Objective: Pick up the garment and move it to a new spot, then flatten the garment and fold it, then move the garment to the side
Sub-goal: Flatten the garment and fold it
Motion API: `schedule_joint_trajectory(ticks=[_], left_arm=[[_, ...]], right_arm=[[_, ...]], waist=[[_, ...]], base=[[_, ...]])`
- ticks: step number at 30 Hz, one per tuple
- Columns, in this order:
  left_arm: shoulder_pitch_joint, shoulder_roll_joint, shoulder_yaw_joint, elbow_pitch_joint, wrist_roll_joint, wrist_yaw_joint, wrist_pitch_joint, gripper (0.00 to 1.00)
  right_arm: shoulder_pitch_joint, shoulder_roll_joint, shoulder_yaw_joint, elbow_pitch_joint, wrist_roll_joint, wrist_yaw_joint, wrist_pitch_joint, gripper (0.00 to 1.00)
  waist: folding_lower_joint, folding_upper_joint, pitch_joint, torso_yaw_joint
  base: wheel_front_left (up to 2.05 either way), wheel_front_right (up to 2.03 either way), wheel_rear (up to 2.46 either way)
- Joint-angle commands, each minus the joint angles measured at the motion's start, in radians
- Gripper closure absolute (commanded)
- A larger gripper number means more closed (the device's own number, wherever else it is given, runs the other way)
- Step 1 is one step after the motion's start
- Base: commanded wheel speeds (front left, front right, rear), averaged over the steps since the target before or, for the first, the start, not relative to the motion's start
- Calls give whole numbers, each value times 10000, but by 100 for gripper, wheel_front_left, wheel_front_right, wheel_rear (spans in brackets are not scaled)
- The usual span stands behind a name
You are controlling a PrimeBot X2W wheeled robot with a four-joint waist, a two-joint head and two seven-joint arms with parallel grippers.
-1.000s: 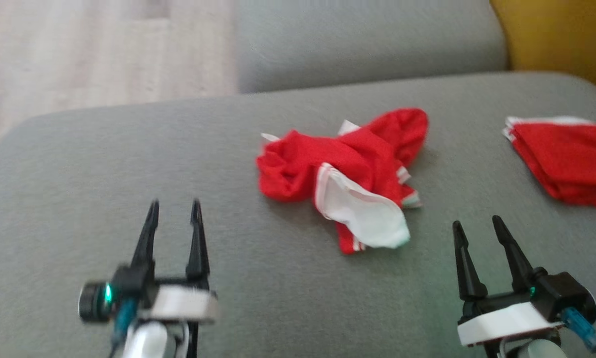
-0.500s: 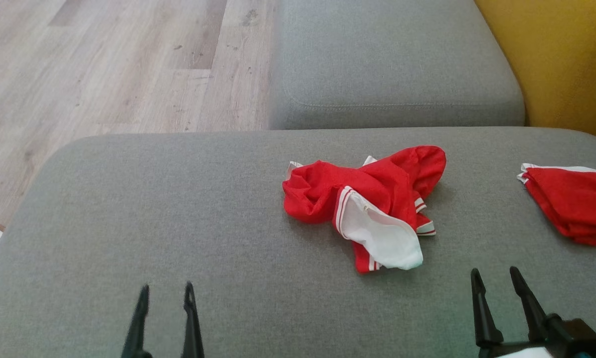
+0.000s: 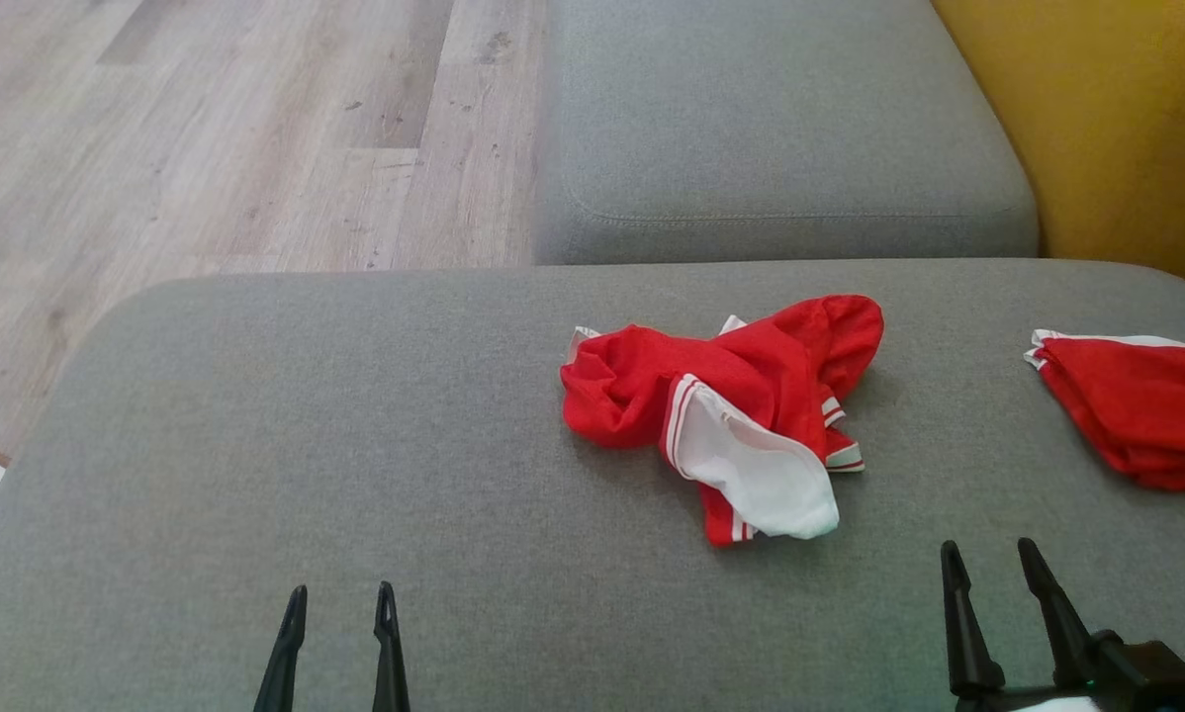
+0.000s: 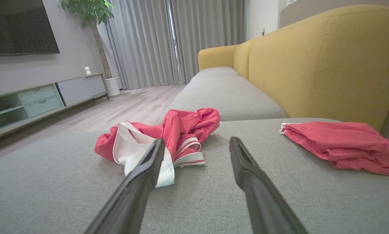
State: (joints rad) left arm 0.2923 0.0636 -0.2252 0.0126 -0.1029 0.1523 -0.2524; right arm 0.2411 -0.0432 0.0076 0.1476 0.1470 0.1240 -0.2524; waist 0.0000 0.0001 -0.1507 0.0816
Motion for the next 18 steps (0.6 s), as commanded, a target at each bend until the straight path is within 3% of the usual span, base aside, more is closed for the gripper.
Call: schedule_joint_trajectory(ticks=[1,18], left_arm=[[-541,-128,305,-278,93,-26,-93,0],[-539,-132,213,-170,-26,33,-93,0]], right_arm=[[-287,-71,211,-364,12,67,-93,0],[-329,-70,265,-331,49,67,-93,0]], waist=[[0,-1,13,14],[0,-1,-33,-97]], base=[[0,0,0],[0,0,0]])
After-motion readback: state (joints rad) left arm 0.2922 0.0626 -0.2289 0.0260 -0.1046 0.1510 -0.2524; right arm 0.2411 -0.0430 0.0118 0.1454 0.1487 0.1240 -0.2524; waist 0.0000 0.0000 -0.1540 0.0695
